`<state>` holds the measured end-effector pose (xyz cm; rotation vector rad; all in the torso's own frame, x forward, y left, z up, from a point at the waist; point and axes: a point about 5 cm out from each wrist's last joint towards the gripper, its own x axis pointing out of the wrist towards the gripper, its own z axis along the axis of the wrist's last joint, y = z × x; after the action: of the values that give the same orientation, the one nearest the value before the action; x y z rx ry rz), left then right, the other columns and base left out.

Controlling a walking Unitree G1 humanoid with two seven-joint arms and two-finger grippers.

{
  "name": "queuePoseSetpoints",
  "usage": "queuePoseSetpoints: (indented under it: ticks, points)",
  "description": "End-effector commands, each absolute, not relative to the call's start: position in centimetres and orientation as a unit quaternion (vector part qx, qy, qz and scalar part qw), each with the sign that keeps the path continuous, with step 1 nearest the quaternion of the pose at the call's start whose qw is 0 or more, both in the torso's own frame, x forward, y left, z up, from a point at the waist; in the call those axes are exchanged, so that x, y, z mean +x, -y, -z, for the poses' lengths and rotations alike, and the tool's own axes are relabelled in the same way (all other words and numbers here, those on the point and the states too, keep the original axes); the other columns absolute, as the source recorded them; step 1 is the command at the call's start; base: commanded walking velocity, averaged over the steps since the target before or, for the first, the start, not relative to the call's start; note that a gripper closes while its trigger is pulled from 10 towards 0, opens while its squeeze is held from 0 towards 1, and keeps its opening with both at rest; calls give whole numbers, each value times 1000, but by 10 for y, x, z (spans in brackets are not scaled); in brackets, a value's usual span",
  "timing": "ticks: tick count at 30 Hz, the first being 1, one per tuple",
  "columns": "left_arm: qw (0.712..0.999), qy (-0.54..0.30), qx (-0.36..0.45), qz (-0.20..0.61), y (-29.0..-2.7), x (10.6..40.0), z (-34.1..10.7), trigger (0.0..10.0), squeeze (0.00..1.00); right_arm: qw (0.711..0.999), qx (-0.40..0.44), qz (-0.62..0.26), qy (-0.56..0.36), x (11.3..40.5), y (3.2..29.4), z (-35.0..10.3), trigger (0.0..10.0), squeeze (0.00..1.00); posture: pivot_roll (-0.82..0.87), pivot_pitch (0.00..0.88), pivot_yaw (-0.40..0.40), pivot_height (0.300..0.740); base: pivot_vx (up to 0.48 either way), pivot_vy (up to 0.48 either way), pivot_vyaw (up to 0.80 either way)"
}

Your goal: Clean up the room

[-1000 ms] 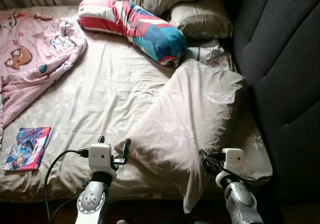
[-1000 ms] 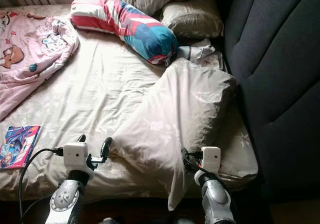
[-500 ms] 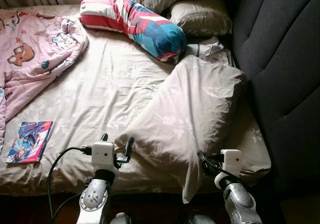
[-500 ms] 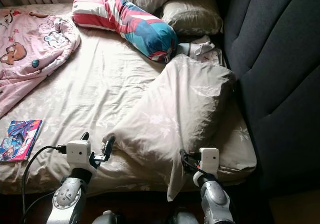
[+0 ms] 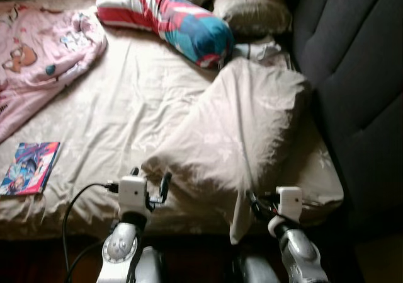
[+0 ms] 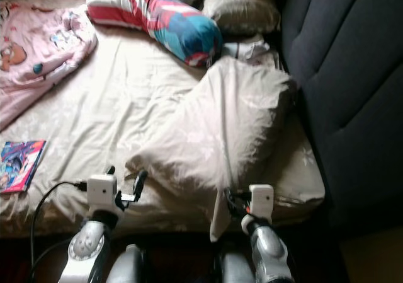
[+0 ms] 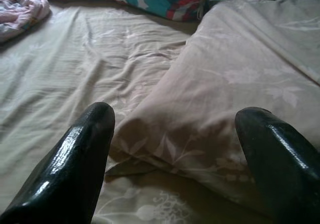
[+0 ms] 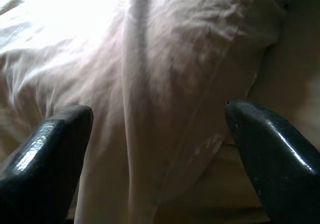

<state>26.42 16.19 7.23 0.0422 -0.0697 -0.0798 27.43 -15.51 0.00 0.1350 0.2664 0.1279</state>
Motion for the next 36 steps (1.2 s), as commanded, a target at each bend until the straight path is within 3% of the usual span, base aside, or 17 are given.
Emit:
queuePoseSetpoints:
  ticks: [1,9,19,23,36]
  points:
    - [998,29,24,41,-162,263,-71,10000,0,984,72,-63,-148,268,154,7,10000,0,-45,231,2,643,0,0,0]
    - [998,31,14,51,-159,265,-74,10000,0,984,80,-68,-142,269,153,6,10000,0,-46,234,3,643,0,0,0]
    - [998,36,13,53,-158,266,-76,10000,0,986,92,-73,-115,272,151,-1,10000,0,-42,235,2,643,273,0,0]
    - [998,37,14,52,-159,266,-77,10000,0,992,106,-53,-53,279,154,-17,10000,0,-41,235,4,643,318,0,0]
    - [998,37,13,56,-159,266,-76,10000,0,992,108,-35,-57,283,157,-19,10000,0,-36,232,6,643,298,0,0]
